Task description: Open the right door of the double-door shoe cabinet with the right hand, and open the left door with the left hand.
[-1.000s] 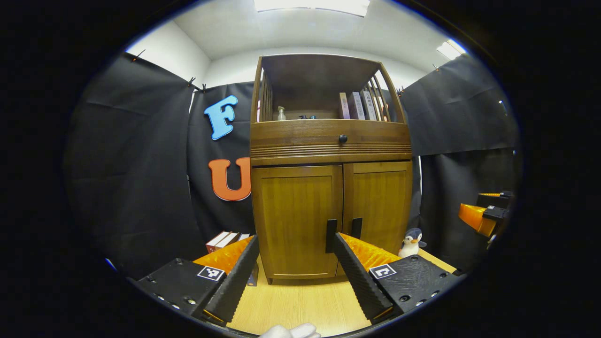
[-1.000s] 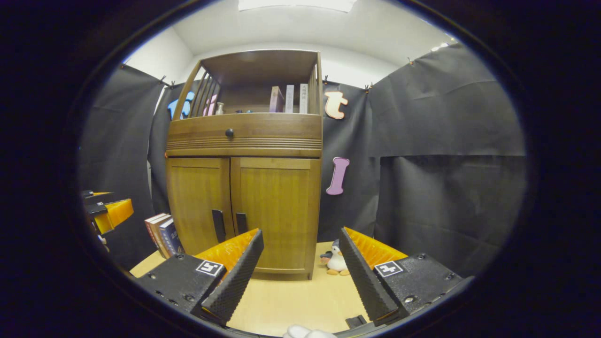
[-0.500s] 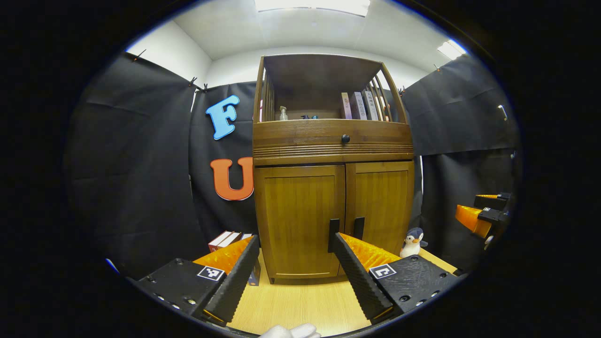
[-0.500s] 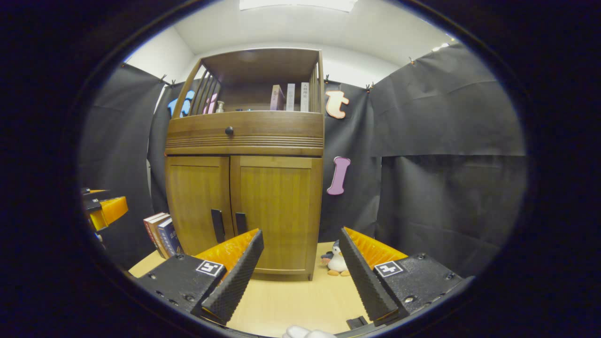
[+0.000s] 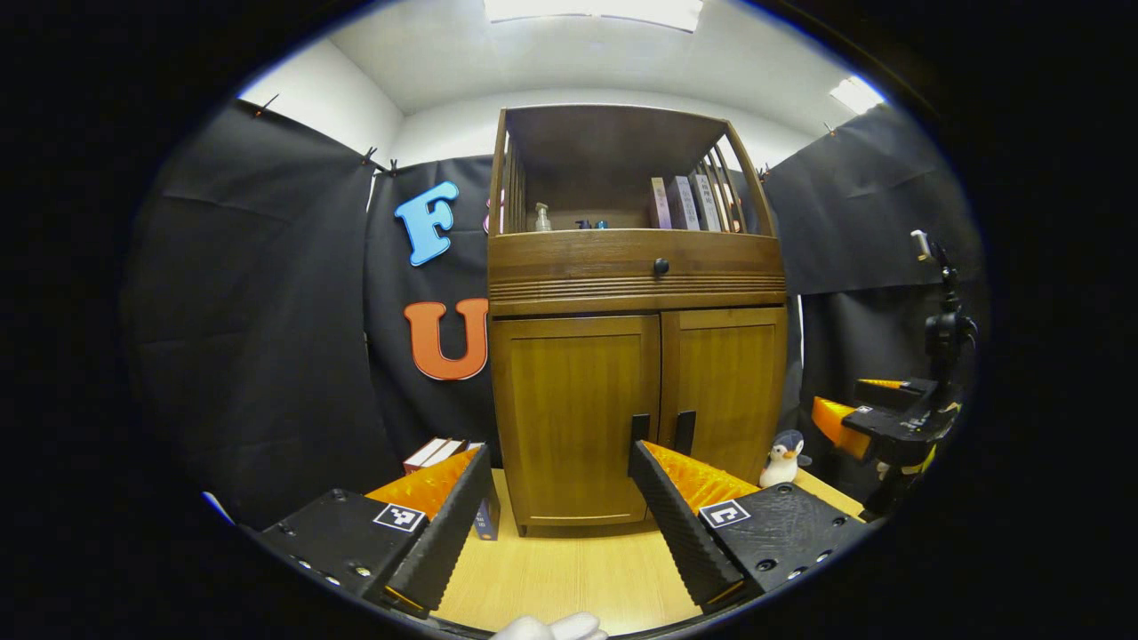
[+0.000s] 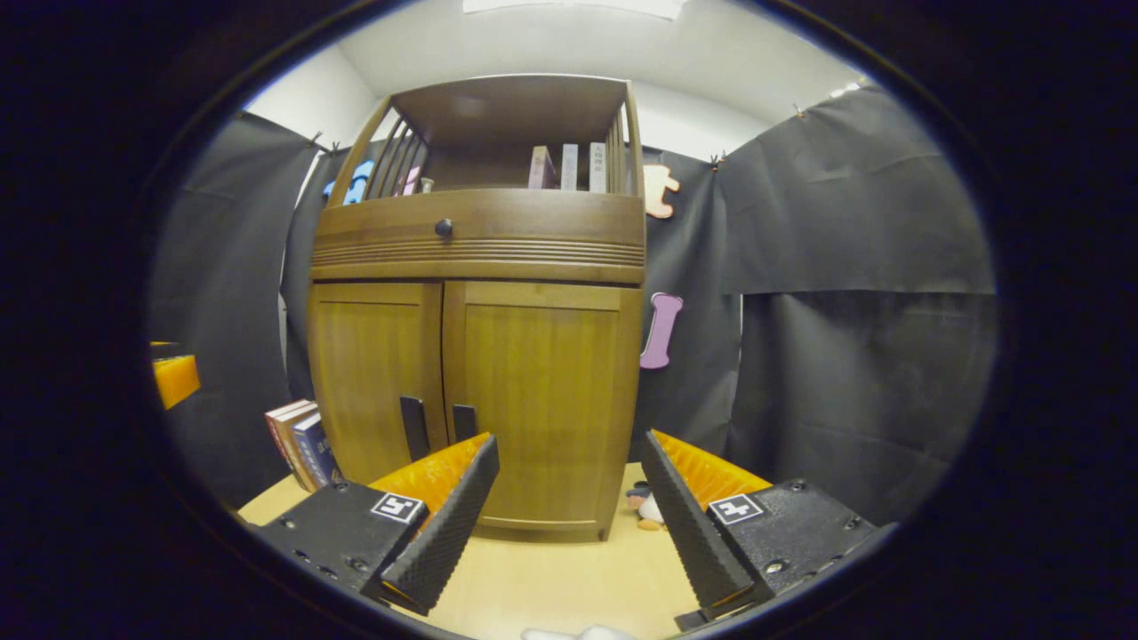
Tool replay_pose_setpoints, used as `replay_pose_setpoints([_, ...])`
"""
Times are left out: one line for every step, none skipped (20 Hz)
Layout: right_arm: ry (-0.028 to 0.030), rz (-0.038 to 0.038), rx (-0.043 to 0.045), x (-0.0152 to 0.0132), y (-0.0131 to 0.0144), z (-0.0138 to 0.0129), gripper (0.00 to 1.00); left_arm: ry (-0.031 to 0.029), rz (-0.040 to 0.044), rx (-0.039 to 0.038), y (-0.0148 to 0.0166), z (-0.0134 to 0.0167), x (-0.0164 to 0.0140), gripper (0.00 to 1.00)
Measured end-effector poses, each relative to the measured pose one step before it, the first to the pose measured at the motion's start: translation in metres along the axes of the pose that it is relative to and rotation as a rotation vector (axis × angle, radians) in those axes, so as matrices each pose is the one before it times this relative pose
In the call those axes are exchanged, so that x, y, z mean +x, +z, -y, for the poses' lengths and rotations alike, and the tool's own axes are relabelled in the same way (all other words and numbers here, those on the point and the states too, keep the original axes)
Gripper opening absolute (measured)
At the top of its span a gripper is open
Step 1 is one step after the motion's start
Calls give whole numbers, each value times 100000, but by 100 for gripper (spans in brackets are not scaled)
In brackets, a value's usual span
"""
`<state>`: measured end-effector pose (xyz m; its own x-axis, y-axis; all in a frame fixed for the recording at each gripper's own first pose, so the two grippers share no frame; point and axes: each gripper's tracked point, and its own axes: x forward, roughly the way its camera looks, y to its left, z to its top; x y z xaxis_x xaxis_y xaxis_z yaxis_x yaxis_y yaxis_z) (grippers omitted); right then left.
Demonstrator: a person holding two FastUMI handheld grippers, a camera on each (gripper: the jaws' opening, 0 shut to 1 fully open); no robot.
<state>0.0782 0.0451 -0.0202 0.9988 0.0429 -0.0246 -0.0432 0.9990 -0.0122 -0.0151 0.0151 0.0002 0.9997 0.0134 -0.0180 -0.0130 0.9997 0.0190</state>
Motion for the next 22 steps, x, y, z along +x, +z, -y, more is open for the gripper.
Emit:
replay_pose_setpoints([180, 307, -145, 936, 18, -434, 100, 417, -91, 167, 7, -284, -76, 96])
replay_pose_setpoints([297, 334, -155, 828, -104, -467, 100, 587, -166, 282, -12, -226, -122, 96])
replay_pose_setpoints([757, -276, -204, 882, -130, -591, 100, 613, -119, 174, -80, -273, -134, 96])
replay_pose_setpoints([1009, -54, -579, 990, -173, -683, 100, 700, -223, -23, -24, -276, -76, 96])
replay_pose_setpoints([457, -92, -575, 1009, -64, -486, 100, 716, -224, -165, -62, -237, -128, 96])
replay_pose_setpoints([610, -510, -134, 885, -170, -387, 100, 774, -294, -262, 123, -224, 37, 96])
replay_pose_setpoints([1404, -75, 284, 959, -96, -692, 100, 674, -142, -238, 107, -201, -107, 96])
replay_pose_setpoints([674, -583, 174, 1021, -430, -737, 100, 905, 2, -45, 41, -290, 61, 96])
replay_pose_setpoints([1036, -449, -219, 1012, -348, -859, 100, 1099, 63, 169, 141, -180, -107, 96])
replay_pose_setpoints([965, -1236, -316, 1095, -532, -729, 100, 1116, 266, 329, 182, -207, 29, 100])
replay_pose_setpoints([1454, -1926, 170, 877, -513, -951, 100, 1068, 159, 382, 156, -362, 18, 96])
replay_pose_setpoints([1715, -1180, 324, 1166, -526, -844, 100, 1078, 401, 358, 206, -171, -160, 96])
replay_pose_setpoints([1318, -1471, -202, 963, -562, -817, 100, 1038, 127, 300, 159, -269, -68, 96])
replay_pose_setpoints([970, -1438, -421, 761, -801, -402, 99, 1370, 64, 370, 52, -258, 24, 96])
replay_pose_setpoints([1105, -1688, -412, 881, -722, -469, 99, 1473, -120, 607, -44, -340, -103, 96])
replay_pose_setpoints([1038, -1931, 162, 1108, -591, -753, 99, 1115, -249, 589, 60, -254, -145, 96])
replay_pose_setpoints([299, -1112, 347, 783, -392, -458, 96, 827, -415, 221, -113, -119, -12, 96])
replay_pose_setpoints([-117, -1345, 323, 829, -431, -136, 95, 809, -464, -37, -131, -105, 9, 96])
replay_pose_setpoints([119, -1935, 443, 899, -422, -150, 92, 875, -319, 82, -131, -121, -23, 96])
replay_pose_setpoints([521, -1277, 655, 970, -451, -241, 89, 809, -137, -8, 48, -176, 18, 96])
replay_pose_setpoints([89, -1635, 310, 917, -329, -18, 85, 352, -236, -460, 26, -60, 9, 96])
replay_pose_setpoints([-59, -1043, 181, 807, -395, 58, 83, -268, -34, -878, -53, -1, -47, 96])
